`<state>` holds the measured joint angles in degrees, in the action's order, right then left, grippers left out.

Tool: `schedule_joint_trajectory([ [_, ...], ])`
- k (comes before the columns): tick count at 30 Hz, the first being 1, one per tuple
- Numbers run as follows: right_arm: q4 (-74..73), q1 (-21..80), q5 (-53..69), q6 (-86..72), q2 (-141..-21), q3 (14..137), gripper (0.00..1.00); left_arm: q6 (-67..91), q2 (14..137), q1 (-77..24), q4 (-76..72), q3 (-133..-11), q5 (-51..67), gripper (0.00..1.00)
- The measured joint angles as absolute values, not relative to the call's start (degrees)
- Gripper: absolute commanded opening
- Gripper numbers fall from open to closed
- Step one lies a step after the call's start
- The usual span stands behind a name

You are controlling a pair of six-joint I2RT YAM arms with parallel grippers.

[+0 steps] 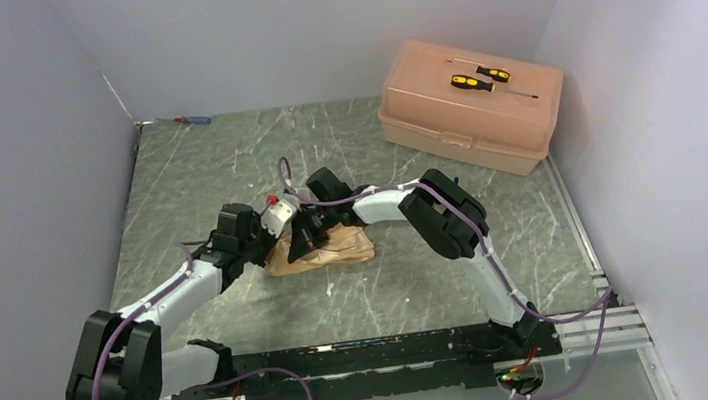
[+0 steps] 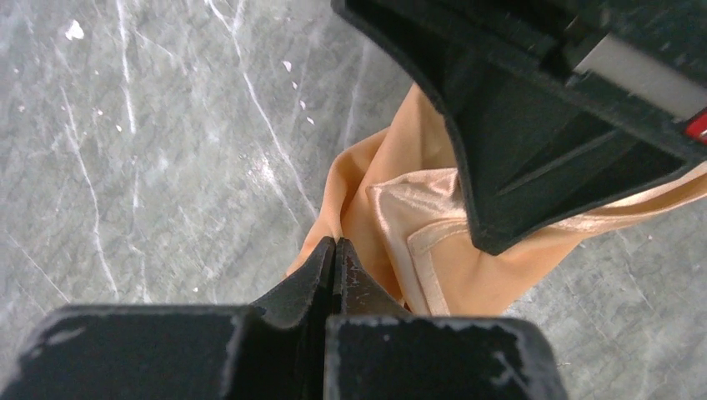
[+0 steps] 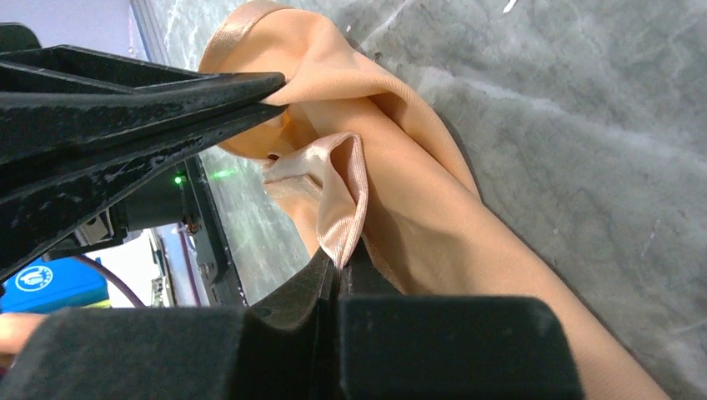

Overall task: Fold the napkin into a case and place the utensils inside
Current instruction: Grasp the top corner of the smaller rectangle folded napkin from the folded napkin.

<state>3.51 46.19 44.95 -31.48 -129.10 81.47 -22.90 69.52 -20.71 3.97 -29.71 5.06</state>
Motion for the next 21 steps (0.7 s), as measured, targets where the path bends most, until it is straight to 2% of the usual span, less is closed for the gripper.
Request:
schedule_joint_trajectory([
  [15,-6.4,46.2,47.5,-30.1,-134.0,91.9,0.0,-22.8,68.3,-20.7,3.6,-31.6,9.3,0.03],
  [21,-9.6,46.2,49.3,-30.2,-138.0,99.9,0.0,-25.9,66.0,-20.7,3.1,-29.4,10.1,0.03],
])
